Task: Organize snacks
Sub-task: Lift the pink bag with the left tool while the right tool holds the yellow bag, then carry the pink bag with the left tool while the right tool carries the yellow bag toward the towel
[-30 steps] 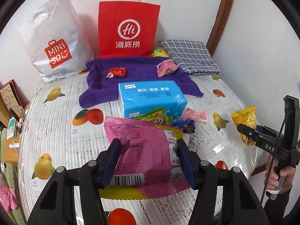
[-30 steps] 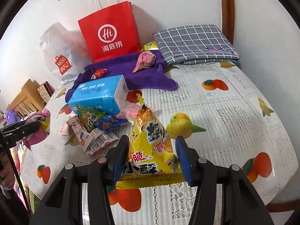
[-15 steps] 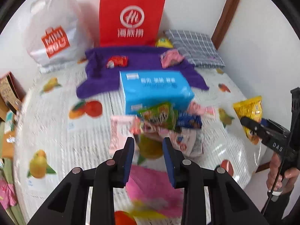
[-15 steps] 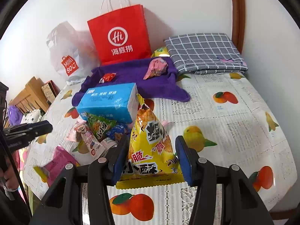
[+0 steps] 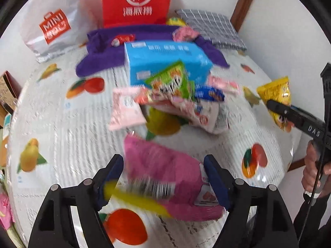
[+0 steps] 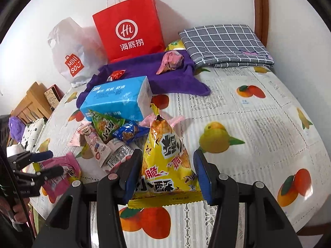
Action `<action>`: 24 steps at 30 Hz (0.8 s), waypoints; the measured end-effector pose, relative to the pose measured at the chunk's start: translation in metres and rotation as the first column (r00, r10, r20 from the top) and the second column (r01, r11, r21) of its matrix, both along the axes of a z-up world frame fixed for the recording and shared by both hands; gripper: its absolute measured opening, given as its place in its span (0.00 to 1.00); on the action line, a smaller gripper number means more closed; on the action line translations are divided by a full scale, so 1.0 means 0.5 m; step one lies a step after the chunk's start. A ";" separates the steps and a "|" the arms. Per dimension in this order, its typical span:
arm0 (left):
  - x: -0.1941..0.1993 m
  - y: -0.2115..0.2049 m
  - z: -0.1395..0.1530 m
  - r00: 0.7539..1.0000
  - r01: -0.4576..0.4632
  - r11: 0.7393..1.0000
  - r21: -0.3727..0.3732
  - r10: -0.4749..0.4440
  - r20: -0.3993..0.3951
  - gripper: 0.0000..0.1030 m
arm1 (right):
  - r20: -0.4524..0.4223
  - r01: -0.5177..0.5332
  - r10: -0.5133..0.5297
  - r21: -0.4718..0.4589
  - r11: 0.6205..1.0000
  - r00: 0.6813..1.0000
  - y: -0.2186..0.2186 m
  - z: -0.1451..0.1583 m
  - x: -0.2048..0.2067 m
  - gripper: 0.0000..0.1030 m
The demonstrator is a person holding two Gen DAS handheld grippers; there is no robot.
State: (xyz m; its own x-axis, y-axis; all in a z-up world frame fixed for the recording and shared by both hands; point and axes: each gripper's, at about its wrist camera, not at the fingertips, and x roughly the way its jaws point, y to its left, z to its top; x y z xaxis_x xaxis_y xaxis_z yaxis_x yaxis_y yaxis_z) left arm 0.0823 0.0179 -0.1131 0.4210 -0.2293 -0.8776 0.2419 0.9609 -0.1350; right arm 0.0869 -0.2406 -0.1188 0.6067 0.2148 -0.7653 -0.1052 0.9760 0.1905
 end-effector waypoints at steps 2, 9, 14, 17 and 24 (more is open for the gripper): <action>-0.007 -0.012 -0.018 1.000 0.011 0.998 0.060 -0.010 -0.004 0.78 | -0.002 -0.005 0.005 -0.003 1.000 1.000 0.004 -0.004 -0.004 0.49; -0.013 -0.002 -0.031 1.000 -0.003 1.000 0.008 0.003 -0.008 0.67 | -0.009 -0.019 0.019 -0.006 1.000 1.000 0.012 -0.012 -0.008 0.49; -0.012 0.007 0.005 0.999 -0.007 1.000 -0.004 0.007 0.048 0.66 | -0.003 -0.023 0.023 -0.007 1.000 1.000 0.013 -0.007 -0.001 0.49; -0.004 0.013 0.029 0.997 -0.013 1.000 -0.021 0.015 0.077 0.66 | 0.003 -0.023 0.023 -0.002 1.000 1.000 0.013 0.000 0.007 0.49; 0.037 0.019 0.087 0.990 -0.031 0.997 -0.071 0.040 0.133 0.66 | 0.019 -0.041 0.041 0.003 0.999 0.999 0.027 0.033 0.039 0.49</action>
